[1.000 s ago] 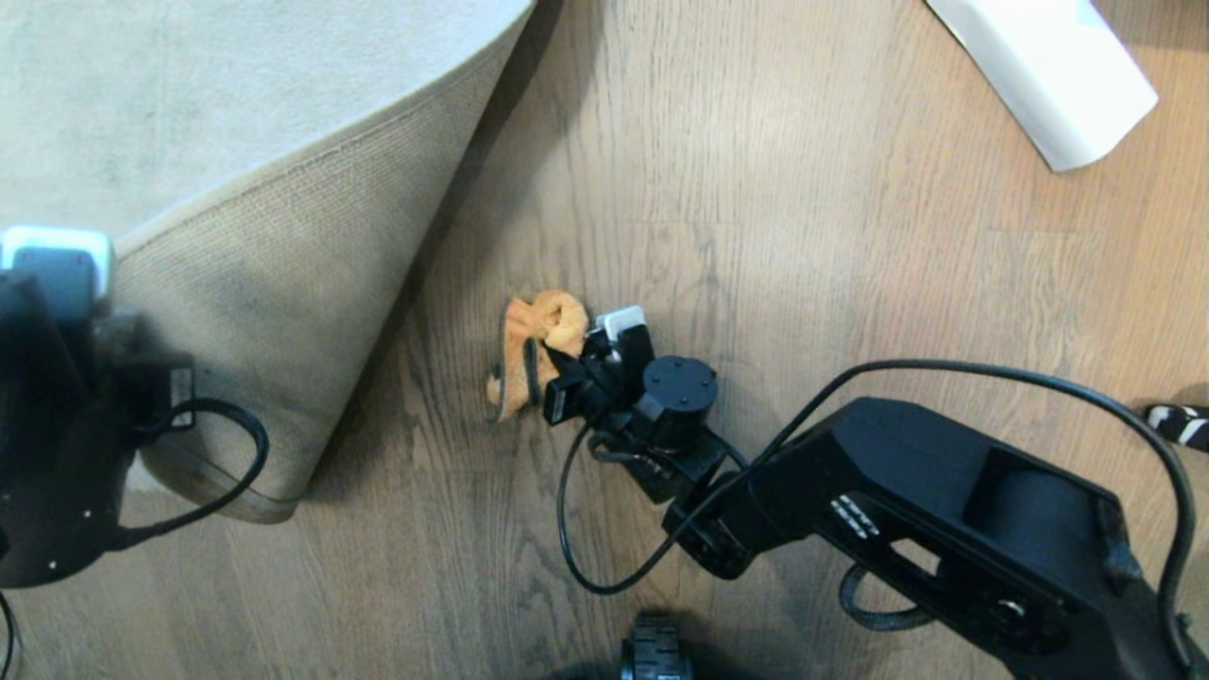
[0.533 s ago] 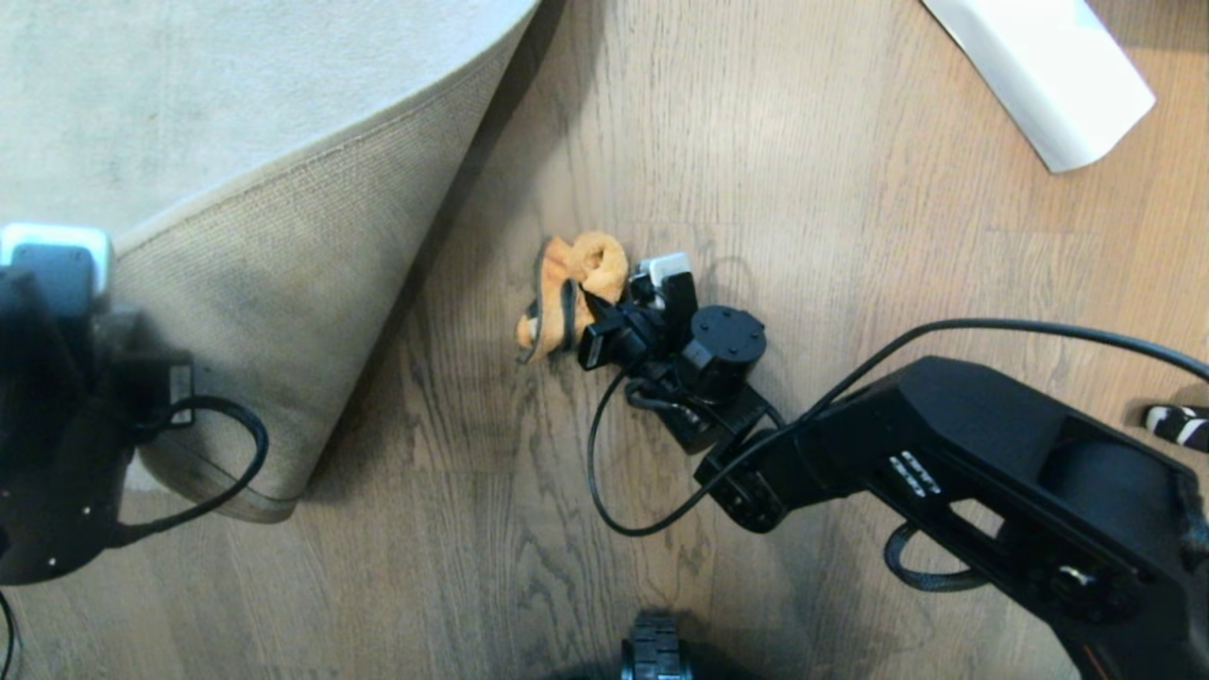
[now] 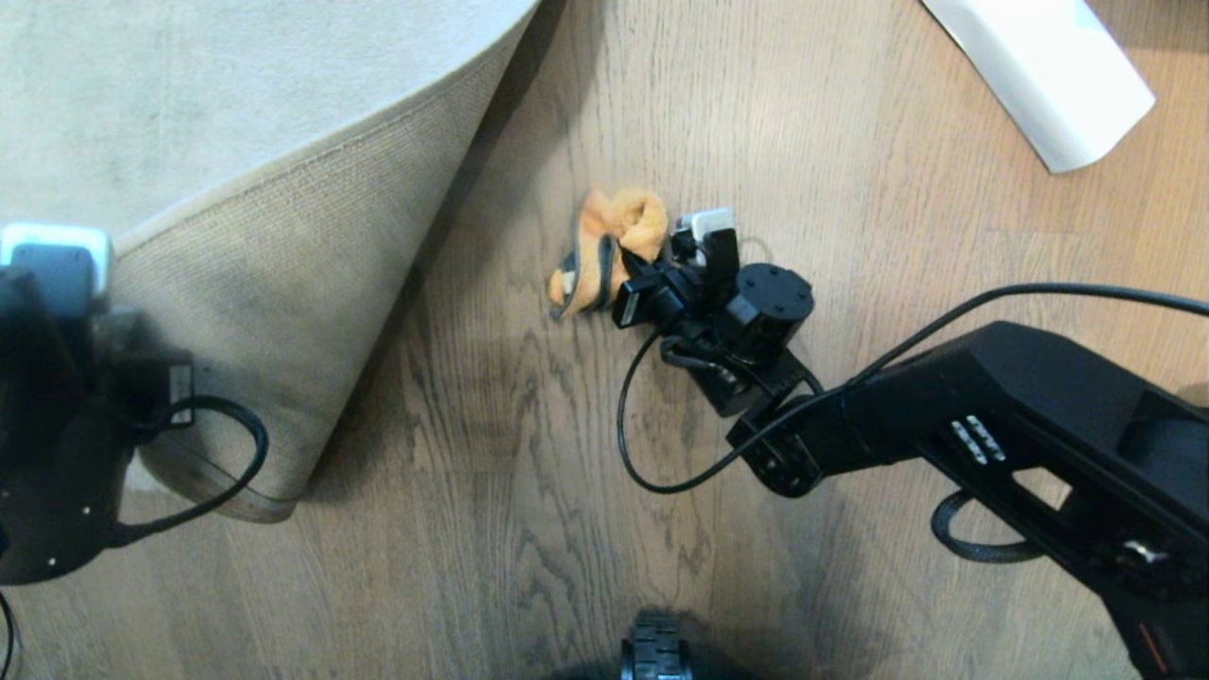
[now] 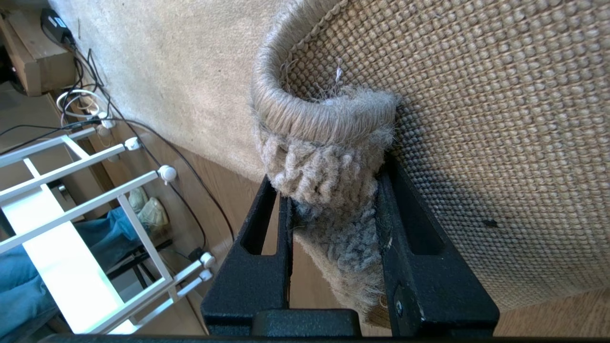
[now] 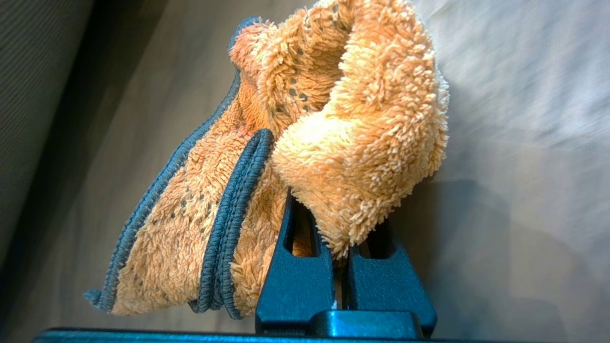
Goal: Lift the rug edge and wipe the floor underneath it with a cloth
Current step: Wipe the floor under the carpet with a rag
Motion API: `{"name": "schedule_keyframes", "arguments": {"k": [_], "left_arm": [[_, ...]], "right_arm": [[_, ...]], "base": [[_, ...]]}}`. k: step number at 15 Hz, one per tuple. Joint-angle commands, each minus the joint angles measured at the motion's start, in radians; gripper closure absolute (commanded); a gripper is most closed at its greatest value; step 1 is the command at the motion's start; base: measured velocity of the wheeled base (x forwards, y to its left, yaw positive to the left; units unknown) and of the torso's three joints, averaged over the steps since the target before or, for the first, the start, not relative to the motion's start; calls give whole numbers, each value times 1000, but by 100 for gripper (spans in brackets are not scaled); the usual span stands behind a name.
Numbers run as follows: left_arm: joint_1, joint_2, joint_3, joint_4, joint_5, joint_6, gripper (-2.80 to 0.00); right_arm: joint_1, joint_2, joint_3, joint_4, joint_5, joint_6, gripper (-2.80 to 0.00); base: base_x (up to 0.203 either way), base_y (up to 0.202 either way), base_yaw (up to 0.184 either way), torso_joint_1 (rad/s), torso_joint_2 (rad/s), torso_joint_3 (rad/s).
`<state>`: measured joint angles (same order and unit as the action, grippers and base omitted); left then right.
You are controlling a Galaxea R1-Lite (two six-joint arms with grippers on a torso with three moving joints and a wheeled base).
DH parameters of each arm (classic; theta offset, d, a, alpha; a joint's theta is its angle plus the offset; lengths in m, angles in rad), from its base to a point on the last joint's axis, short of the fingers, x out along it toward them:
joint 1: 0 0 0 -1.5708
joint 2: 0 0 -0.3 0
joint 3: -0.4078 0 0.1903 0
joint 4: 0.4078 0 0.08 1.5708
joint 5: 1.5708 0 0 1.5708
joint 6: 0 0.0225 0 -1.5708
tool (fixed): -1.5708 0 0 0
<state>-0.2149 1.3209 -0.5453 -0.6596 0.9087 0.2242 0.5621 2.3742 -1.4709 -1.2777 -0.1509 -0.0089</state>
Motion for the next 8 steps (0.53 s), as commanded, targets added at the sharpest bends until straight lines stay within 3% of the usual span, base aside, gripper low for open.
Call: {"name": "schedule_keyframes", "arguments": {"k": [1,8], "left_arm": [[-1,0,-1,-5,6,1,0],[-3,0,-1,-5,6,1,0]], "right_arm": [[-21,-43,20,-3,-1,0,0],[-62,-187,165,21,-3,-19,0]], "base": [[0,0,0,0,0,0],[0,0,0,0,0,0]]}}
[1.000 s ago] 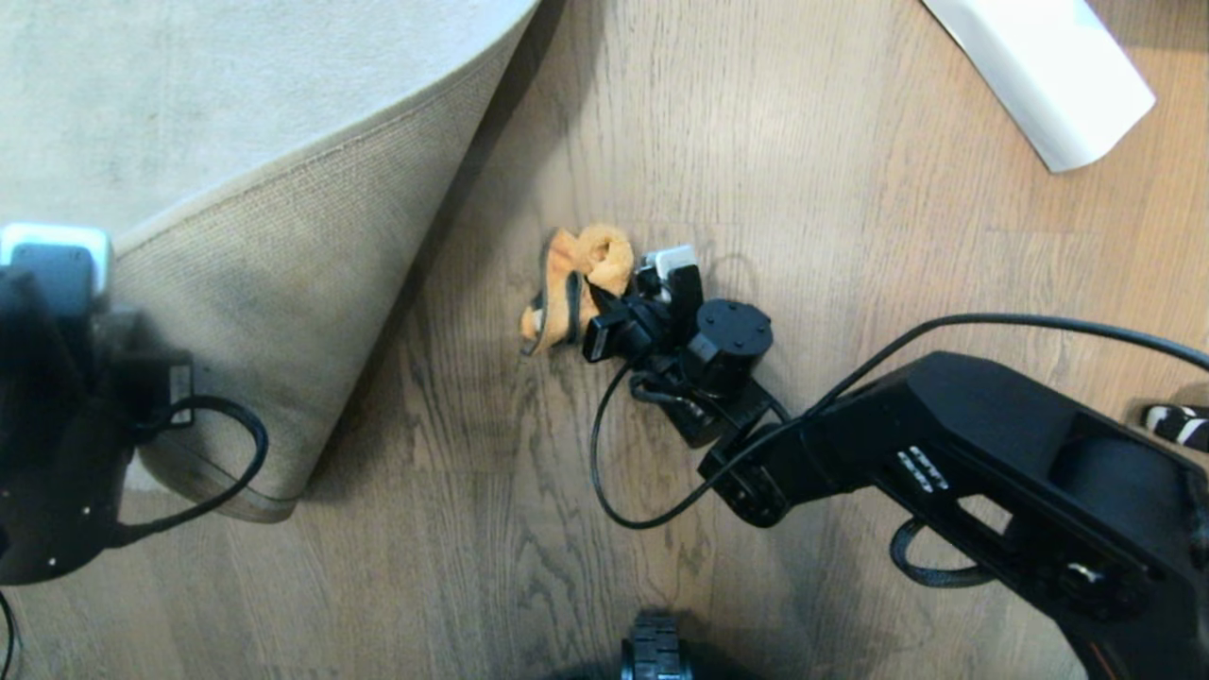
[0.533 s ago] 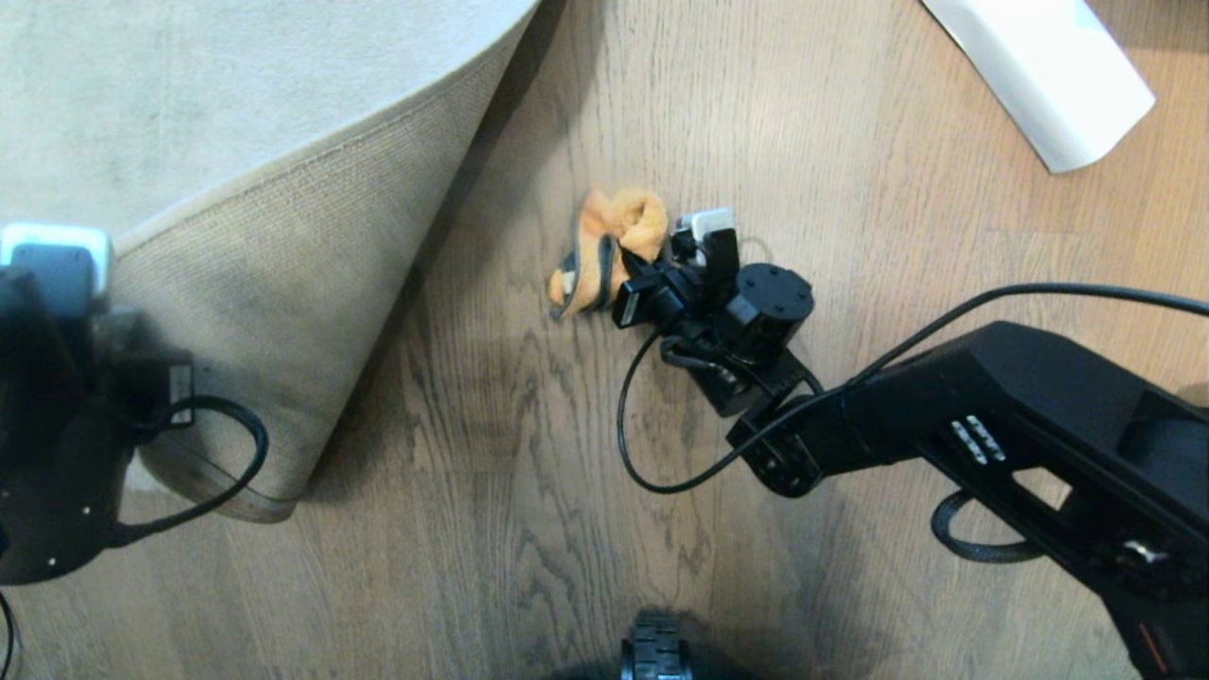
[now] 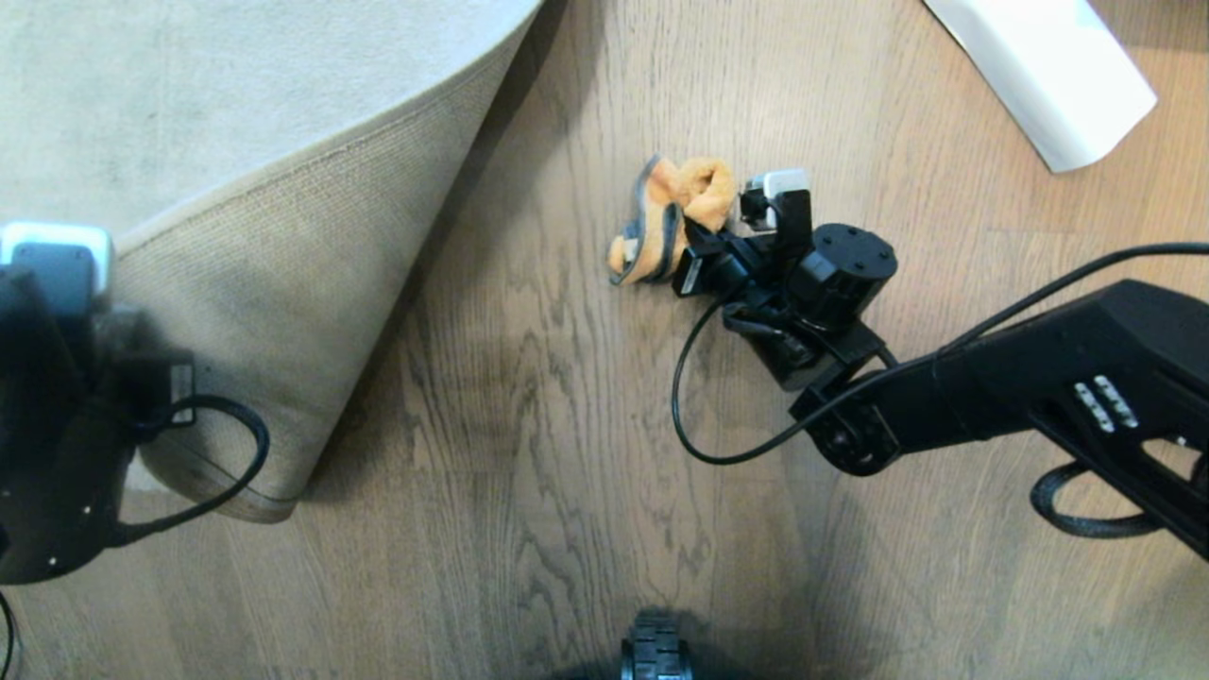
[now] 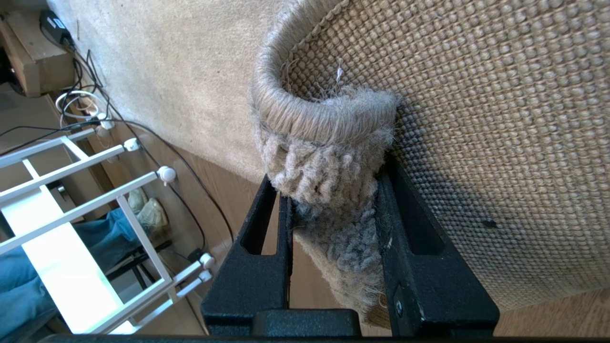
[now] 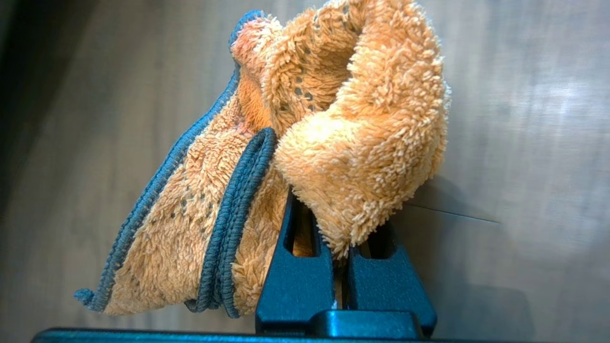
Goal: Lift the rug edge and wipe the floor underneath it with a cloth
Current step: Wipe the floor under the carpet with a rag
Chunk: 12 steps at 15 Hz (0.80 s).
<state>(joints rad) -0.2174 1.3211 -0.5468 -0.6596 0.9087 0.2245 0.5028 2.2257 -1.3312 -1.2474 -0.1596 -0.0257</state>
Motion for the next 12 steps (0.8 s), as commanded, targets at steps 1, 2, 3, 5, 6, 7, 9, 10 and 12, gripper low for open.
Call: {"name": "schedule_keyframes", "arguments": {"k": [1,2,3,5,6,7,9,10,12], "left_arm": [[0,0,1,-5,6,1,0],[0,-2,1,-5,6,1,0],[0,-2,2,-6,6,1,0],[-2,-2,5,-6,6,1,0],[-2,-2,6,-6,6,0,0],[-2,-2,5,-6,6,1,0],[-2,-2,7,-6,6,1,0],[-3,-2,7,-6,6,1,0],[-3,-2,8,-5,6,1,0]], "right_arm": [[-14,-61,54,-9,7,-10,0],[-25,-82,82,-9,7,-13,0],[-39,-104,114,-10,6,-16,0],[-70,-146,174,-10,6,-31,0],[-85,-163,196,-10,6,-35,0],[-107,-180,220,-10,6,-37,0],[-156,-211,263,-10,7,-50,0],[-180,-225,283,-9,6,-54,0],[-233,-255,324,-9,6,-56,0]], "base": [[0,0,0,0,0,0],[0,0,0,0,0,0],[0,0,0,0,0,0],[0,0,0,0,0,0],[0,0,0,0,0,0],[0,0,0,0,0,0],[0,0,0,0,0,0],[0,0,0,0,0,0],[0,0,0,0,0,0]]}}
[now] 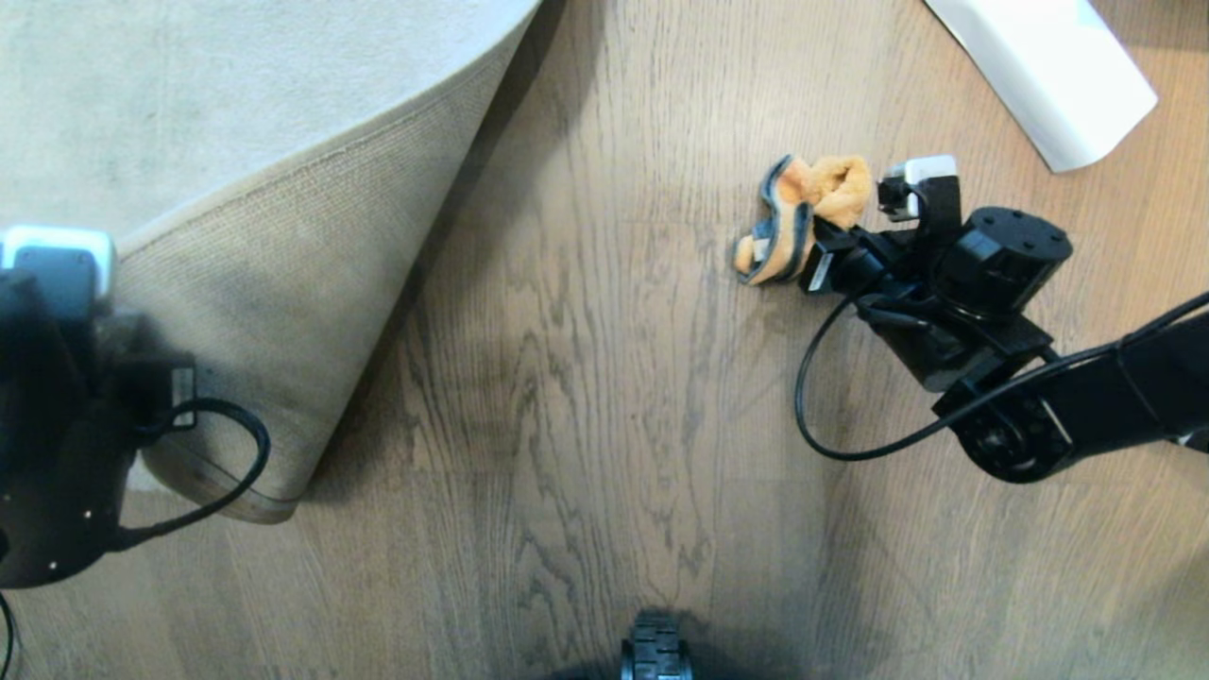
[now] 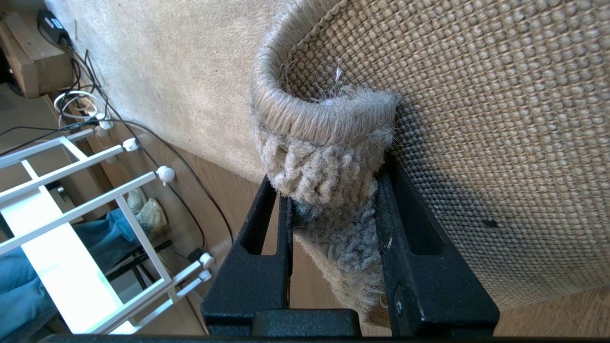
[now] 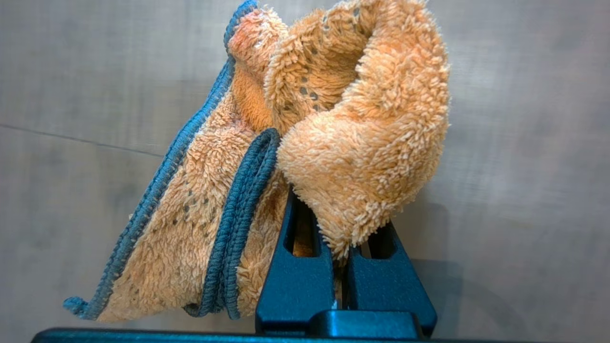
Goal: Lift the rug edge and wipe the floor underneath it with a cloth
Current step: Wipe the floor under the carpet with a rag, then put down the rag
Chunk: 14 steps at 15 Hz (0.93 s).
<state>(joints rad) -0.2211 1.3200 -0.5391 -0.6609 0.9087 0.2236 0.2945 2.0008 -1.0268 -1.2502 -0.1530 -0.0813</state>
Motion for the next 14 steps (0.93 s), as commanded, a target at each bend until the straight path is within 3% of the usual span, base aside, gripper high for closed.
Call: {"name": "schedule_keyframes", "arguments": {"k": [1,14], "left_arm": [[0,-1,-1,-3,6,2,0],[0,-2,1,-2,6,2,0]], "right_arm": [[-46,-48,39,-5,0,-4,0],[-376,-270,385,21,6,-61,0]], "base": [[0,0,0,0,0,0],[0,0,0,0,0,0]]}}
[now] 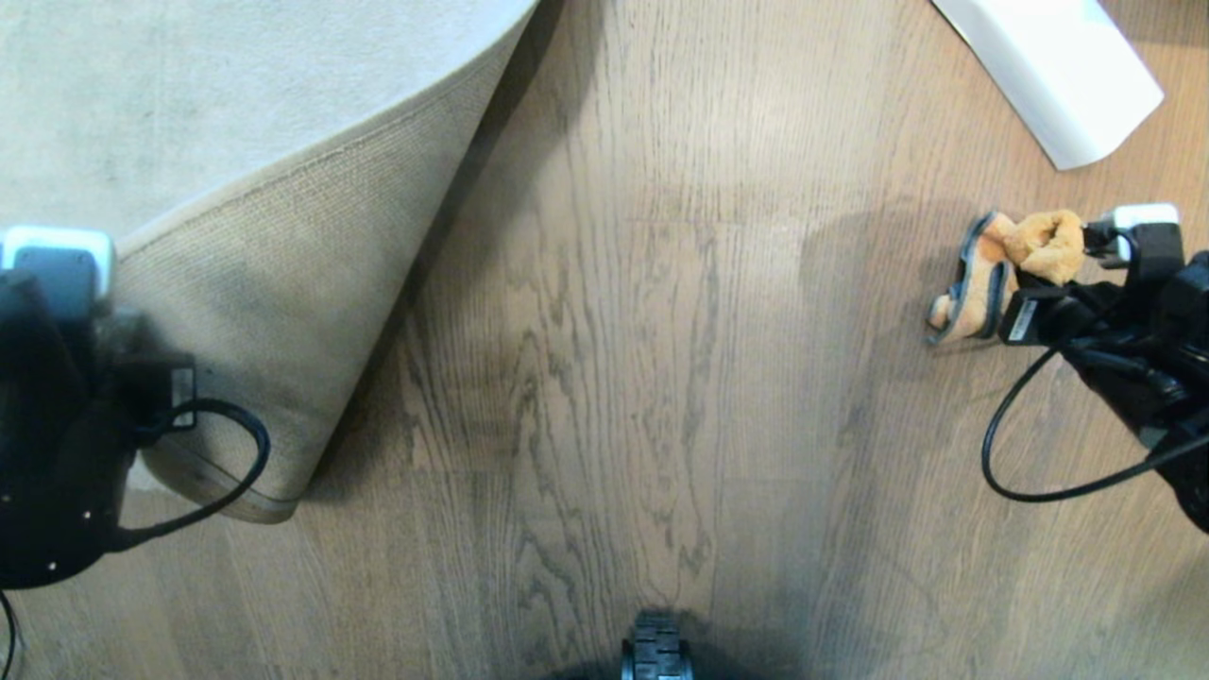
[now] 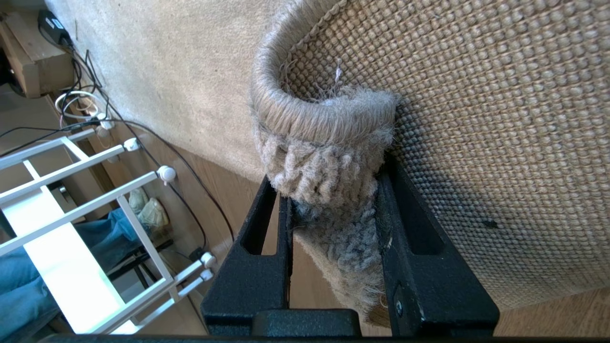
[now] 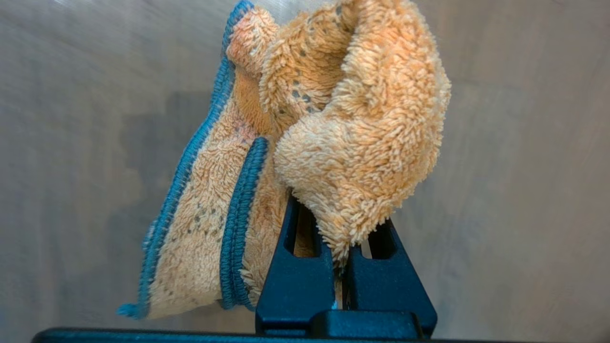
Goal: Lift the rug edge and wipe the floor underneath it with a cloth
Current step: Put down the rag
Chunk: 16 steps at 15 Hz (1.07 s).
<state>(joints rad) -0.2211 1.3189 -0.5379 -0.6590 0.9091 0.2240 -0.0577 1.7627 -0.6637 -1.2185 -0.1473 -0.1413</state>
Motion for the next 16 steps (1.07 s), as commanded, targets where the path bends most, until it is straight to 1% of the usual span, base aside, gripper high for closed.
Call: {"name": "schedule_keyframes", "arguments": {"k": [1,4,8,10,16], "left_arm": [[0,-1,-1,-5,6,1,0],[0,-3,-1,-5,5,1,0],[2,-7,1,-2,5,1,0],[0,-5,1,-2,5,1,0],[2,-1,3,-1,5,1,0]], "right_arm": [[-51,-44,47,-7,13,-3,0],[-124,-64,94,5,73,-3,0],[-249,-70,173,7,171,-4,0],[-289,-65,218,-1,207,-4,0],[-295,-17,303,-6,215,-4,0]], "base": [[0,0,0,0,0,0],[0,0,0,0,0,0],[0,0,0,0,0,0],[0,0,0,0,0,0],[0,0,0,0,0,0]]}}
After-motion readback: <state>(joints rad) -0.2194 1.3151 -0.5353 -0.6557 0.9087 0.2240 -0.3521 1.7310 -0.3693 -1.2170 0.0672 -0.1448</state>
